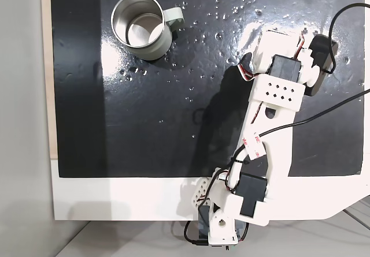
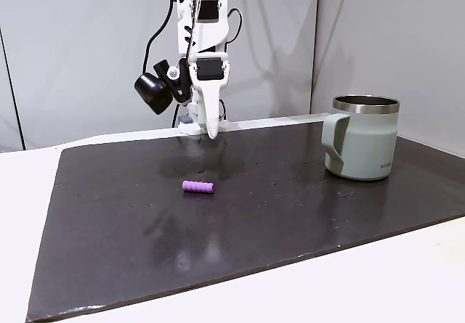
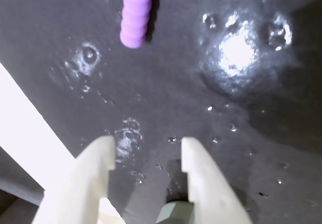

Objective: Grasp a pengrip and put it in the cup.

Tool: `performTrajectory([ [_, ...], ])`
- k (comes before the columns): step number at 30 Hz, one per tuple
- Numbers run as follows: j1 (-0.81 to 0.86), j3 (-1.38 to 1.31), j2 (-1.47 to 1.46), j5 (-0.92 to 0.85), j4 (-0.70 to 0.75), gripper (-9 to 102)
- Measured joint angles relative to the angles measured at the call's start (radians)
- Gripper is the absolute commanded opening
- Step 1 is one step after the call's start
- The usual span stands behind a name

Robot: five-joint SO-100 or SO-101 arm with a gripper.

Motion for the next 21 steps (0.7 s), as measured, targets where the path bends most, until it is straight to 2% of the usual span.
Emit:
performTrajectory([
  [11, 0.031, -0.430, -0.324, 0.025, 0.272, 19],
  [21, 0.029, -0.629, -0.520, 0.041, 0.376, 19],
])
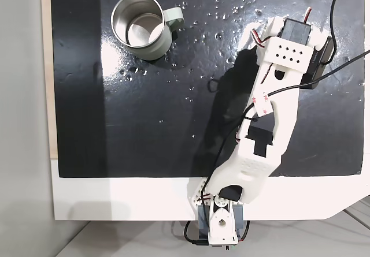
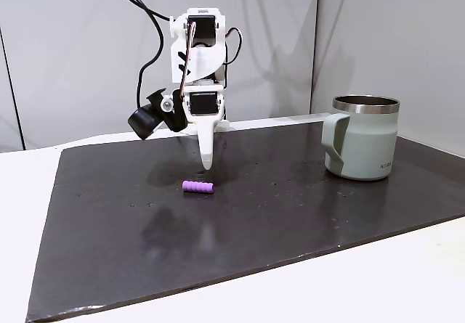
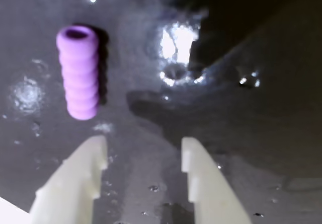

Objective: Grasp a pengrip and put it in the cup.

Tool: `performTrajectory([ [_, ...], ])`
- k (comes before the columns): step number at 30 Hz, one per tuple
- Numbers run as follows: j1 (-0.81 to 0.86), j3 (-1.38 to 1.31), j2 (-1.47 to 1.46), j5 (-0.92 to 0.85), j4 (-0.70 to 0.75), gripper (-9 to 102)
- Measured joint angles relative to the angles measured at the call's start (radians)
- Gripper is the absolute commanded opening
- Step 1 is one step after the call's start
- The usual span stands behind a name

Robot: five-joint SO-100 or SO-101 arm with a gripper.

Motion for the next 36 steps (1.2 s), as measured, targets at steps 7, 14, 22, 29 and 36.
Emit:
performTrajectory([
  [7, 0.006, -0.155, -0.086, 0.000, 0.032, 19],
  [14, 0.040, -0.304, -0.195, 0.000, 0.075, 19],
  [22, 0.051, -0.391, -0.276, -0.009, 0.095, 19],
  [29, 0.055, -0.419, -0.353, -0.025, 0.106, 16],
  [36, 0.060, -0.497, -0.403, -0.003, 0.138, 0],
])
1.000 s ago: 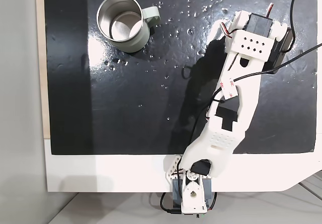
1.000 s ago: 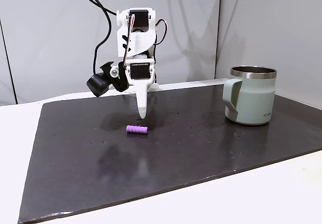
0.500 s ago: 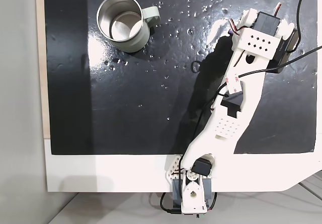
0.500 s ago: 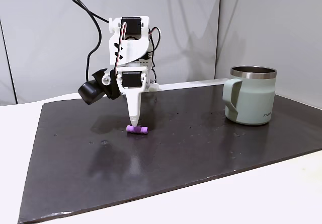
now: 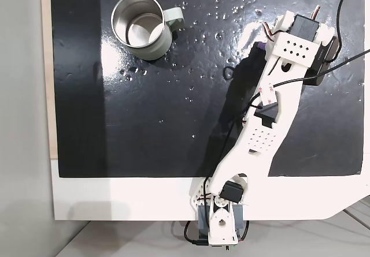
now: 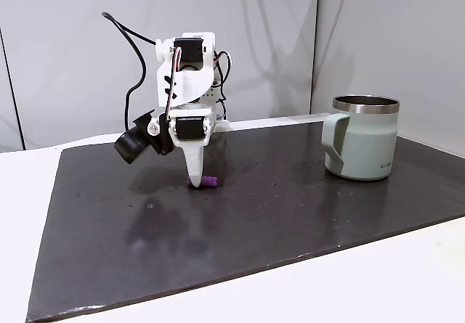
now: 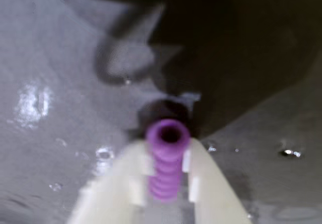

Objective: Grasp a pengrip and put it in the cup.

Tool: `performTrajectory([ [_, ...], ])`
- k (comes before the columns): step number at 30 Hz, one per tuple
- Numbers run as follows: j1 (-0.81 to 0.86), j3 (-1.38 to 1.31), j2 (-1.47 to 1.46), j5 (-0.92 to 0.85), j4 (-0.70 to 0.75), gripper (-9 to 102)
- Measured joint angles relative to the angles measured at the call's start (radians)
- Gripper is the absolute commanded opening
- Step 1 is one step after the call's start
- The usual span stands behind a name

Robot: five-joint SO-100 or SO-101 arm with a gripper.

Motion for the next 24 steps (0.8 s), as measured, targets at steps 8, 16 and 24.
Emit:
performTrajectory([
  [8, -0.038, -0.057, 0.015, 0.018, 0.091, 0],
  [16, -0.130, -0.057, 0.256, 0.015, 0.163, 0],
  [24, -0.270, -0.057, 0.502, 0.032, 0.163, 0],
])
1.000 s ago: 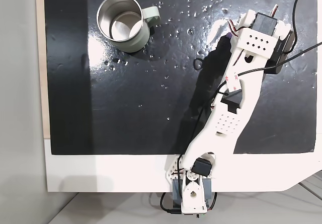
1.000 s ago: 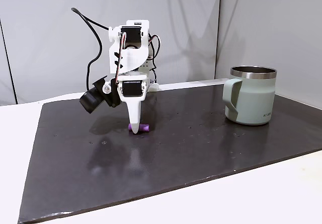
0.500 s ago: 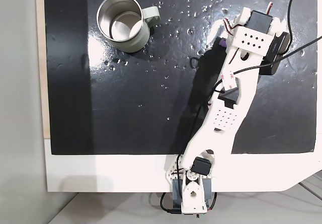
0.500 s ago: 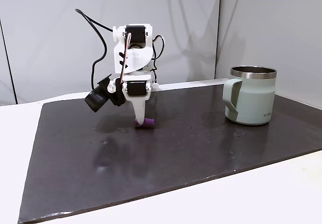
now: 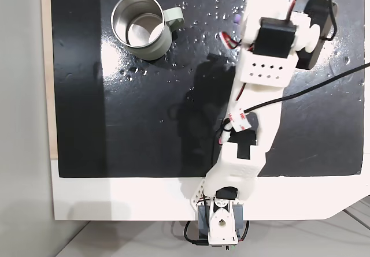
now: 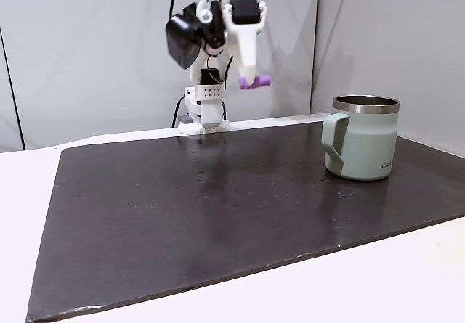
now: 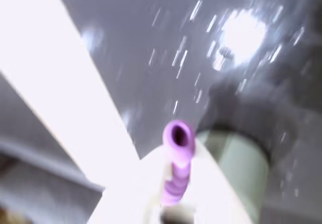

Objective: Grasp a pengrip and put it in the cup.

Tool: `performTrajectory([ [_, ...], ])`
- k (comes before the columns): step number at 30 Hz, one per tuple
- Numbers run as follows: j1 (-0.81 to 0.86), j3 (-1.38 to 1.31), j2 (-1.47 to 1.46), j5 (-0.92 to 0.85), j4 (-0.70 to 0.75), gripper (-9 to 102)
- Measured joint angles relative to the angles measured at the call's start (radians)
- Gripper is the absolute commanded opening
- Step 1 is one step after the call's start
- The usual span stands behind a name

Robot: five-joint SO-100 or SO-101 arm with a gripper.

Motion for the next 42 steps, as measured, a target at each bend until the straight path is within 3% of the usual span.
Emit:
performTrajectory([
  [11, -0.293, -0.110, -0.003, 0.118, -0.035, 0],
  [19, -0.482, -0.189, -0.097, 0.137, -0.149, 0],
  [31, -0.569, -0.201, -0.123, 0.121, -0.161, 1],
  [37, -0.541, -0.201, -0.123, 0.121, -0.129, 28],
  [42, -0.515, -0.201, -0.123, 0.121, -0.123, 31],
])
